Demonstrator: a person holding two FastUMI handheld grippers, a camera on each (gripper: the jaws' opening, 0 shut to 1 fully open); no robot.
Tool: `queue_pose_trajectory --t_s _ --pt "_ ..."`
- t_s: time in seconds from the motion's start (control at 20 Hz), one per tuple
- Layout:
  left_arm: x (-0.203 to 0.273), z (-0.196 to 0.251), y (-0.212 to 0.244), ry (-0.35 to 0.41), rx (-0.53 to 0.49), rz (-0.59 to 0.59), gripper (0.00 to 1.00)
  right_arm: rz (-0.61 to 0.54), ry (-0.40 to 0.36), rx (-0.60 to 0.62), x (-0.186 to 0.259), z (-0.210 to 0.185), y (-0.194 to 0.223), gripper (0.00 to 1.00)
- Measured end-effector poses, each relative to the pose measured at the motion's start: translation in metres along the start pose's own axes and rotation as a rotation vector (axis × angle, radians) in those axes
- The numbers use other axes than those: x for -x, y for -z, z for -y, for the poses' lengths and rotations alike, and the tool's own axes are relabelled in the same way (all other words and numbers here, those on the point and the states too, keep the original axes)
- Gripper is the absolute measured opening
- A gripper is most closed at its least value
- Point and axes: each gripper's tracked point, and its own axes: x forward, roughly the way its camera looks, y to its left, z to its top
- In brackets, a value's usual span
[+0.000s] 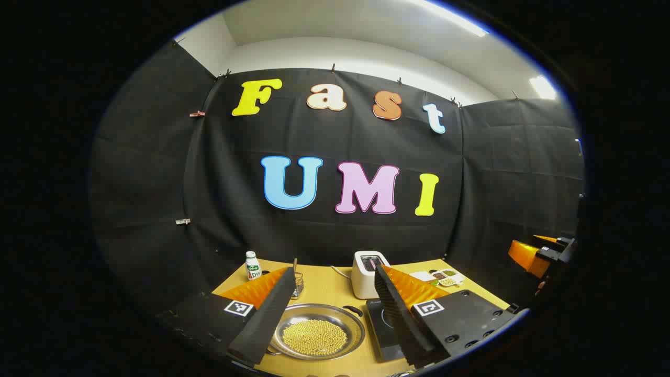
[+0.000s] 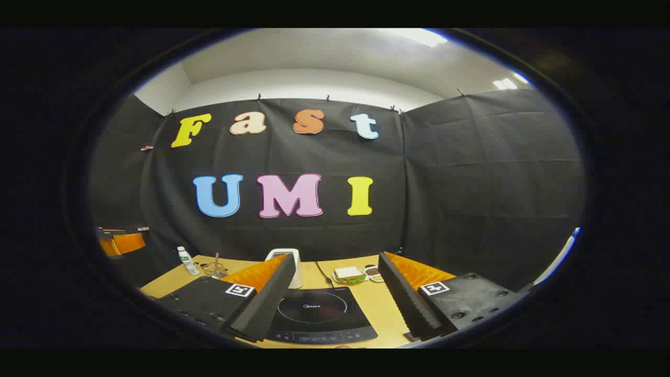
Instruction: First push the handle of the pot to place it horizontally, then grasp the pot with both hands and set it on the induction cooktop.
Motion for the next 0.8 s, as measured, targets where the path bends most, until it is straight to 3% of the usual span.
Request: queue_pose_trajectory --t_s 0.55,0.8 --pt "-0.001 -0.008 0.016 0.011 0.011 -0.041 0.92 -0.038 -0.015 -0.007 -0.004 -0.008 0.008 0.99" --pt "-0.005 -0.001 0.019 0.023 -0.005 -0.056 0.95 -0.051 -0.029 0.001 -0.019 -0.004 0.012 0.99"
